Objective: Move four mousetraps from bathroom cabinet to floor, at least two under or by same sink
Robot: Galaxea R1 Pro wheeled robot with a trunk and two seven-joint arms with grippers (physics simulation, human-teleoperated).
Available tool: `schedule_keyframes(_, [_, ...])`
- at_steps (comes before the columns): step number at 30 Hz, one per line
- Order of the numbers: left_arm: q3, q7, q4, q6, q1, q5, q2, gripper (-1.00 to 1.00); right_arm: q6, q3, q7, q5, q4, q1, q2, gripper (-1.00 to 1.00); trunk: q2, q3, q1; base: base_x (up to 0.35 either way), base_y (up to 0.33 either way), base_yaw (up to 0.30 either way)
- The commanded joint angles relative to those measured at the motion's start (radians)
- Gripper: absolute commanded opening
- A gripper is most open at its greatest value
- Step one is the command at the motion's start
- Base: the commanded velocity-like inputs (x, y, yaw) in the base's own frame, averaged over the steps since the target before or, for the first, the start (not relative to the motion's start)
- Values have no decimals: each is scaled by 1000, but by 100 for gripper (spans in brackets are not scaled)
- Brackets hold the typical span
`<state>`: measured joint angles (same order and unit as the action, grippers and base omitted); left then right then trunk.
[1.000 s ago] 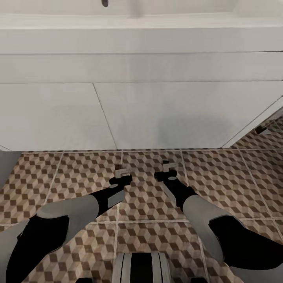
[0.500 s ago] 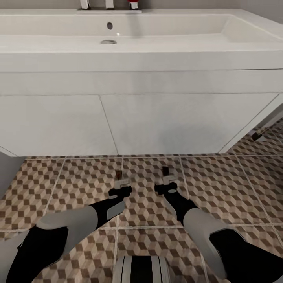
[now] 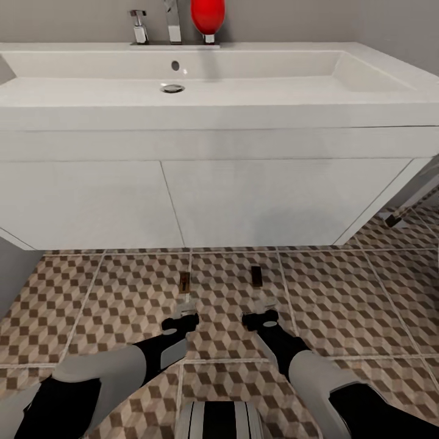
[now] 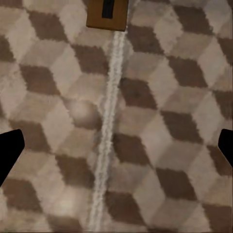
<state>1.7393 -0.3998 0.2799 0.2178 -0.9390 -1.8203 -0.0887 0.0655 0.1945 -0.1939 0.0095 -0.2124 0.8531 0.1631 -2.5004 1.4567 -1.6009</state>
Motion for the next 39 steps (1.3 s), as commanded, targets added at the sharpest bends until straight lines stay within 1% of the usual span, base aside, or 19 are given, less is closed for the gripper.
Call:
schedule_keyframes(1, [0,0,-6,-1,6,1,6,100,-6,0,-1,6,6,-6,-6,100,0,0,0,0,0,0])
schedule_keyframes(4, [0,0,-23,-1,23,1,23,100,-23,0,-1,22,23,-23,-23,100,0,0,0,0,0,0])
schedule_keyframes(5, [0,-1,-24,-2,28,2,29,100,-28,0,-2,22,29,-29,-28,100,0,0,0,0,0,0])
schedule_keyframes(6, [0,-1,-18,-2,34,2,34,100,-34,0,-3,16,34,-34,-26,100,0,0,0,0,0,0])
schedule_keyframes(8, [0,-2,-7,-3,45,3,32,100,-23,0,-4,4,46,-41,-15,100,0,0,0,0,0,0])
schedule_keyframes(9, [0,-3,-1,-3,51,4,33,100,-17,0,-4,-2,45,-35,-10,100,0,0,0,0,0,0])
schedule_keyframes(12, [0,-4,12,-4,68,5,34,100,-14,1,-5,-6,46,-29,4,100,0,0,0,0,0,0])
schedule_keyframes(16, [0,-5,18,-4,90,7,36,100,-36,2,-5,-9,46,-37,11,100,0,0,0,0,0,0])
schedule_keyframes(25, [-1,-6,14,-4,84,6,39,100,-85,2,-7,-11,47,-42,11,100,0,0,0,0,0,0])
schedule_keyframes(30, [-1,-7,12,-4,83,6,39,100,-88,2,-8,-11,47,-43,11,100,0,0,0,-24,0,0])
schedule_keyframes(39, [-1,-7,10,-5,83,5,40,100,-90,2,-10,-12,48,-44,11,100,0,0,0,-232,0,0])
